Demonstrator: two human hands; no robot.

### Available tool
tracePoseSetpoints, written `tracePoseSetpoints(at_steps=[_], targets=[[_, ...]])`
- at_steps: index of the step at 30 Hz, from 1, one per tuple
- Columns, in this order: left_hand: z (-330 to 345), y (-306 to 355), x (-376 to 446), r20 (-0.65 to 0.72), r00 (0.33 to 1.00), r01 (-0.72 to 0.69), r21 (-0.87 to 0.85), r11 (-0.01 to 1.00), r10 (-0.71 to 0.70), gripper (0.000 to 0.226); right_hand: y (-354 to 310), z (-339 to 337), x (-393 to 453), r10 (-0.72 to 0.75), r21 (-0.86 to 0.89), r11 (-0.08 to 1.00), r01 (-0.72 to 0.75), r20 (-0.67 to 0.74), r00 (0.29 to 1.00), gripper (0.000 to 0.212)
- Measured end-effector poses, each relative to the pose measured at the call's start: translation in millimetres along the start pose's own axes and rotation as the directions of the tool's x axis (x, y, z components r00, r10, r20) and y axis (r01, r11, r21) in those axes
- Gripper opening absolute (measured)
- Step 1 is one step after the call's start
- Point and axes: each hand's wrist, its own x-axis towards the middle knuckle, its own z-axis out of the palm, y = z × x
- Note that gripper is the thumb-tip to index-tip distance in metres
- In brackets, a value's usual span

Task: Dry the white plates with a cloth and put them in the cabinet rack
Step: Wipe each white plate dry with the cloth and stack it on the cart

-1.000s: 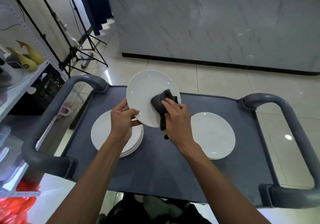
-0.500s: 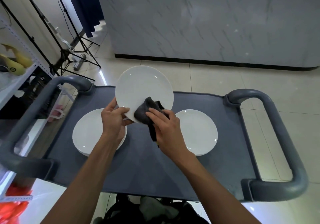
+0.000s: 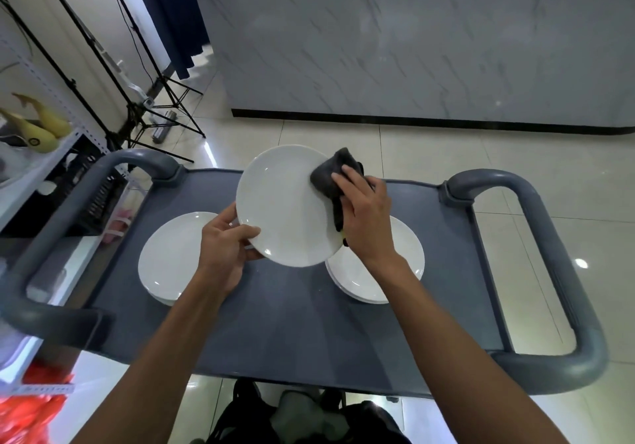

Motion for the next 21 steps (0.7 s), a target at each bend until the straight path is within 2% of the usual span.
tracePoseSetpoints(at_steps=[5,10,16,21], targets=[[6.0,-5.1,-4.7,0.056,0.998,0.008,0.073,0.997,-0.012,0.059,-4.8,0.6,17.4,-0.022,0.017,1.000,0.022,0.024,0.999,0.044],[10.6,-11.3,-9.5,0.086,0.996,-0.007,0.120,0.993,-0.003,0.058,-27.0,8.9,18.0,-0.106,0.043,0.994,0.105,0.020,0.994,0.043],[11.0,-8.8,-9.4,0.110,0.994,-0.016,0.081,0.997,0.007,0.059,-52.7,21.5,-5.0,-0.270,0.109,0.959,0.261,0.074,0.960,0.045],[7.7,-4.2,-5.9,0.092,0.995,-0.030,0.050,0.998,0.025,0.060,-51.6,22.2,-24.9,-0.318,0.137,0.942,0.305,0.081,0.945,0.044]])
